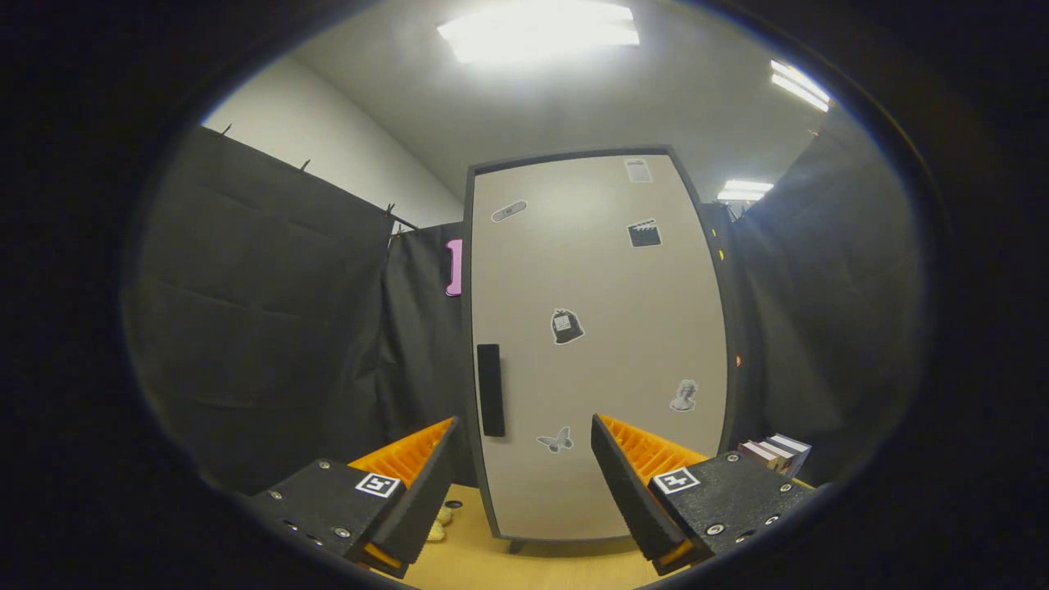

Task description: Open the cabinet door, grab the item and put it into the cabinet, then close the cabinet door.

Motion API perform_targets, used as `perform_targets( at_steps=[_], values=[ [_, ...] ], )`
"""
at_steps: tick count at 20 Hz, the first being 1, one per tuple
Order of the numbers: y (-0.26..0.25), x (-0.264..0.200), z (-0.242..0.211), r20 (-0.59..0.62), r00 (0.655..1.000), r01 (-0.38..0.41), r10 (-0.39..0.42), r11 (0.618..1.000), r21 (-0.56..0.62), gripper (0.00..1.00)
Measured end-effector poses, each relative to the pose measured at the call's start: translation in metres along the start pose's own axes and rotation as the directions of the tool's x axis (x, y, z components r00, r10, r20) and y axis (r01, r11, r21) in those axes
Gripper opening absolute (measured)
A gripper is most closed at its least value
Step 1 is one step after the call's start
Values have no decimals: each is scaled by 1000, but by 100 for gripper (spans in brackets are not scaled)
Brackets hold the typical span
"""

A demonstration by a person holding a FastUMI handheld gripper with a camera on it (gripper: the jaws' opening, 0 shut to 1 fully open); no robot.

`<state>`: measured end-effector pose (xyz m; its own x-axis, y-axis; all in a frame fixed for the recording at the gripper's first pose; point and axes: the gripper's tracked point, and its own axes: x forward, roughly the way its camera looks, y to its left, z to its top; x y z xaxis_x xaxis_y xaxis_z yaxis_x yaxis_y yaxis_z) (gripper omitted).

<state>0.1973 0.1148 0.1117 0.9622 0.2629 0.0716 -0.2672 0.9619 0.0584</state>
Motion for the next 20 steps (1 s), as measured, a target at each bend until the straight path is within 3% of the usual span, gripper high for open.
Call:
perform_targets(
  at_steps=[12, 20],
  values=[
    [18, 104, -9, -61, 998, -12, 11, 1000, -7, 94],
    [37, 167, -34, -135, 990, -34, 31, 999, -21, 84]
  ],
)
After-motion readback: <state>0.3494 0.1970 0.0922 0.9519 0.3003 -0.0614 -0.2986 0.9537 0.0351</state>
